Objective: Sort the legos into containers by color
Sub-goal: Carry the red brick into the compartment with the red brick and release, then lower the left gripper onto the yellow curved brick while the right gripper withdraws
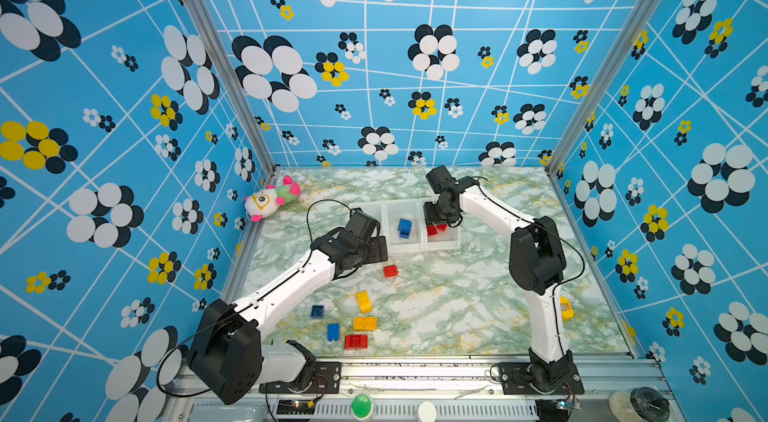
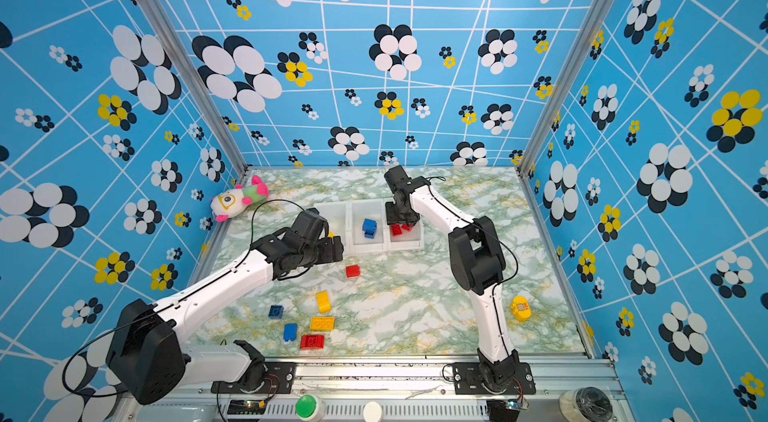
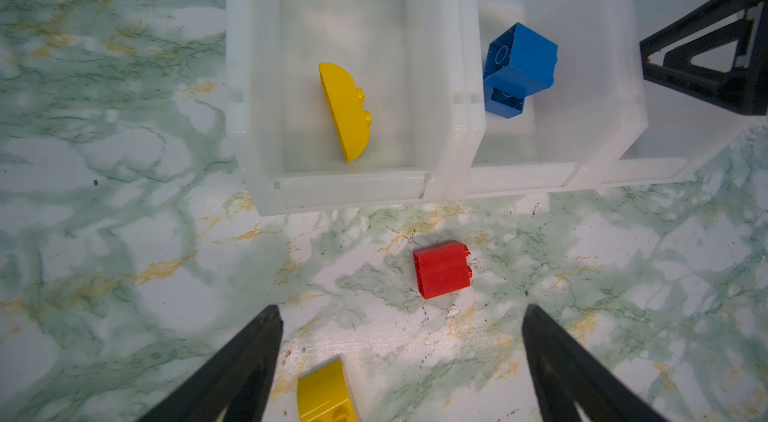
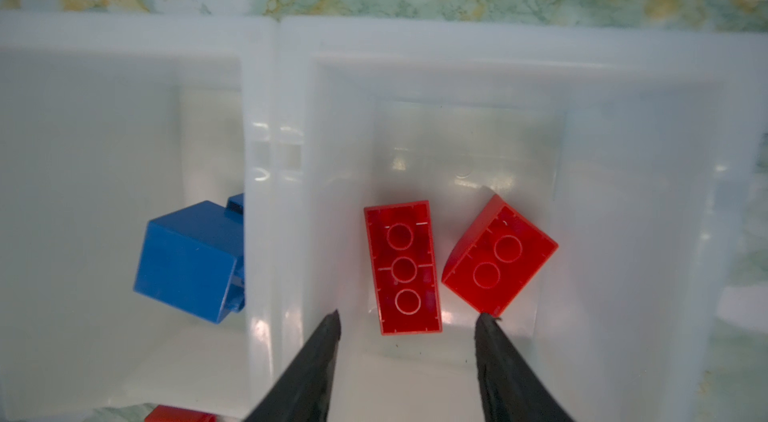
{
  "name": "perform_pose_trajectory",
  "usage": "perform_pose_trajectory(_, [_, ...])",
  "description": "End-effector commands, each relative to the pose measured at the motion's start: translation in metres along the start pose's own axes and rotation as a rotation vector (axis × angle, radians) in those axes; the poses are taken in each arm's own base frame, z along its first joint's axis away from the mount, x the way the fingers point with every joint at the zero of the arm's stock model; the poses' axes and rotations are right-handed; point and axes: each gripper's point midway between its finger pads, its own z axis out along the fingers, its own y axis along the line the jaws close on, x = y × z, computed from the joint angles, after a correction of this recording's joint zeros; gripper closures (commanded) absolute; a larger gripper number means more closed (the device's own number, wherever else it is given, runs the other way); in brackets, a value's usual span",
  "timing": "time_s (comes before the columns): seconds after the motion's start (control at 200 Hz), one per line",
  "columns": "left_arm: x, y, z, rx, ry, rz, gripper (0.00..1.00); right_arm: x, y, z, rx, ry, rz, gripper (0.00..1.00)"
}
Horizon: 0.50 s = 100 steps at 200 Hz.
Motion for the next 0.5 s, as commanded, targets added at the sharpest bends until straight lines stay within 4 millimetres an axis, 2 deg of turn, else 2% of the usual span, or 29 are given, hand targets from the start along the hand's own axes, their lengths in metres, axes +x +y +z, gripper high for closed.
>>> perform_pose_trajectory(0.0, [0.002, 0.010, -0.005, -0.028, 0.001, -0.014, 0.08, -0.004, 0.003, -0.021, -0.024, -0.027, 0.015, 0.45])
perform_pose_trajectory(0.495, [0.022, 0.025, -0.005, -0.071, 0.054, -0.005, 0.08, 0.011, 0.002, -0.053, -0.064, -0.055, 0.046, 0.44])
